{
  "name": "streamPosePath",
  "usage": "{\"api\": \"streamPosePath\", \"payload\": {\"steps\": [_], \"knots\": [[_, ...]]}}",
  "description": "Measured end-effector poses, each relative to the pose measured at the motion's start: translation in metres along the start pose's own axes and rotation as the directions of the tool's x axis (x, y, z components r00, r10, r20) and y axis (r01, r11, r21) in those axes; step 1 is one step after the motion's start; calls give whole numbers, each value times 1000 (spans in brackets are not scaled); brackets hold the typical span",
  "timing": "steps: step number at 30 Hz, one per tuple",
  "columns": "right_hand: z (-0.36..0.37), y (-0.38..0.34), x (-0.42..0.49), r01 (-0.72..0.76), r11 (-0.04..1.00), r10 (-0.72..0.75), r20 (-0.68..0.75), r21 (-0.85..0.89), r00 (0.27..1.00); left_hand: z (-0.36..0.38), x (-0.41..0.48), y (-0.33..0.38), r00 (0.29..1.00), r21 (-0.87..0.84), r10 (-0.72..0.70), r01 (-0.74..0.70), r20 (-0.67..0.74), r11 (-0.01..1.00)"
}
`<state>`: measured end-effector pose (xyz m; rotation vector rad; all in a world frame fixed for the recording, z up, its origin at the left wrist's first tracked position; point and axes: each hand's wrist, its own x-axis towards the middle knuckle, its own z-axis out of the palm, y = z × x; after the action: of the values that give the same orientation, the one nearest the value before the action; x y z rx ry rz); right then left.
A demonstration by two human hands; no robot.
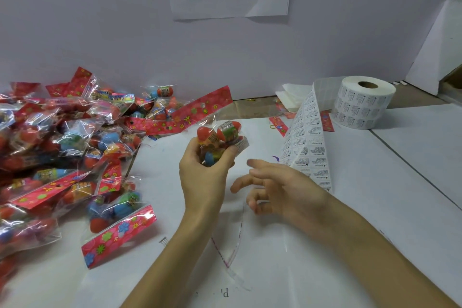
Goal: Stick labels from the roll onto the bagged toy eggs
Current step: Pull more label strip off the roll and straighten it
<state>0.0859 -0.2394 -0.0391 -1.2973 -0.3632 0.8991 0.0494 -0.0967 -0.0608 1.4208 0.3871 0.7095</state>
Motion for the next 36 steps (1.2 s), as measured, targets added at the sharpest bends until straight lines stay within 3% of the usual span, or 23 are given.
{"api": "streamPosePath", "payload": {"steps": [3,5,8,11,20,24,29,32,36], "knots": [[0,6,6,-31,999,26,-204,-23,979,-1,2,2,996,-87,-67,73,67,994],[-2,6,8,35,995,-65,-335,-94,940,-2,2,4,985,-147,-117,135,124,980],[-8,3,6,175,953,-268,-419,-247,868,-3,2,7,959,-191,-182,224,216,956],[-11,1,2,242,888,-403,-406,-392,820,-1,1,7,946,-173,-190,240,261,955],[-13,5,5,315,839,-500,-401,-444,767,0,-3,8,928,-104,-128,175,349,979],[-17,4,6,330,894,-434,-404,-303,805,0,-2,7,922,-99,-158,205,355,974],[-16,3,7,321,902,-414,-364,-289,834,-1,-1,7,923,-106,-148,197,355,975],[-15,4,6,340,863,-470,-347,-374,812,-1,-1,7,920,-102,-143,193,365,976],[-19,3,6,337,893,-430,-345,-298,834,-1,-1,7,915,-111,-182,236,359,965]]}}
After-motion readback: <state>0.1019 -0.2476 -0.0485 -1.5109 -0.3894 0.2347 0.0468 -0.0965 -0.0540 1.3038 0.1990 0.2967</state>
